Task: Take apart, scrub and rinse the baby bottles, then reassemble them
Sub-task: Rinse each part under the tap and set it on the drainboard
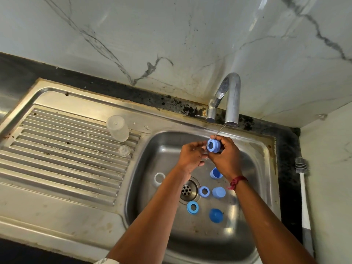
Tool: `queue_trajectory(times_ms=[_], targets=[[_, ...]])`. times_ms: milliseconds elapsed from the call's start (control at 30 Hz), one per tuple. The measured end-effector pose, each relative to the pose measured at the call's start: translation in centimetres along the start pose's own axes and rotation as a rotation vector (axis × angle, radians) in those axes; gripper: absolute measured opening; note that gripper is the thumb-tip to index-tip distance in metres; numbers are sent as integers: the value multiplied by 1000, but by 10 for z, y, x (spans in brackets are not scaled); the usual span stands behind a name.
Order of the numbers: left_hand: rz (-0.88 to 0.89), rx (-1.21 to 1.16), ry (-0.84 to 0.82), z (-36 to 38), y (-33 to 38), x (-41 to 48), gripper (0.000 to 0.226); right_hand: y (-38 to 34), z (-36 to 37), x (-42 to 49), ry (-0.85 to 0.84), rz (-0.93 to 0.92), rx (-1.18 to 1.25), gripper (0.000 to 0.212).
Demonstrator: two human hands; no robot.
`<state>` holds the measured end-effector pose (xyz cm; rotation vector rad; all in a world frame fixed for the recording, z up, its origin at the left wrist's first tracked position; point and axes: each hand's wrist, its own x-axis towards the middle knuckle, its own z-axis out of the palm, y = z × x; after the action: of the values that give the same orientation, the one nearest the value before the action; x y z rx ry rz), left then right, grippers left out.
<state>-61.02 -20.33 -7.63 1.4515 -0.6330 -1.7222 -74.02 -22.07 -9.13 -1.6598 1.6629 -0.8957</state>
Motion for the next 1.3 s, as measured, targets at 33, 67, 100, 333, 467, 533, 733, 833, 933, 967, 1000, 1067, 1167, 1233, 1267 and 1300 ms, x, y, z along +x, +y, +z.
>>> queue_trajectory(times_ms=[33, 67, 100, 333, 467, 533, 733, 833, 933, 967, 1000, 1067, 1167, 1233, 1267, 1300], targets=[[5, -6, -3, 0, 0, 0, 18, 0, 0, 0, 2, -1, 3, 43], [10, -7, -3, 0, 0, -1, 17, -1, 0, 0, 5, -1, 7, 43], [11, -2, 0, 0, 0, -1, 17, -1, -1, 0, 5, -8, 12, 43], [18, -32, 73, -6, -6, -4, 12, -4, 0, -2, -119, 72, 203, 48], [24, -45, 98, -8, -9, -6, 9, -1, 1, -7, -161, 135, 290, 50], [15, -50, 100, -9, -10, -8, 11, 0, 1, -11, -174, 138, 290, 49], [-19, -20, 61, -11, -11, -12, 12, -2, -3, -14, -221, 232, 512, 31], [-17, -18, 58, -11, -9, -12, 14, -6, -3, -12, -244, 328, 571, 22], [-1, -3, 72, -11, -8, -11, 13, -13, -3, -9, -260, 383, 595, 21], [6, -7, 75, -11, -7, -12, 13, -16, -3, -8, -260, 387, 588, 22], [12, -15, 81, -11, -7, -12, 13, -18, -3, -6, -257, 389, 577, 23], [24, -34, 111, -12, -6, -11, 11, -22, -3, -4, -247, 395, 554, 32], [36, -68, 163, -17, -5, -12, 6, -27, -2, -2, -237, 417, 582, 38], [42, -98, 172, -20, -6, -13, 5, -28, -3, 0, -221, 410, 620, 28], [44, -113, 175, -22, -6, -14, 5, -28, -2, 0, -202, 386, 607, 27], [45, -125, 179, -24, -6, -16, 4, -27, -2, -1, -176, 359, 567, 32]])
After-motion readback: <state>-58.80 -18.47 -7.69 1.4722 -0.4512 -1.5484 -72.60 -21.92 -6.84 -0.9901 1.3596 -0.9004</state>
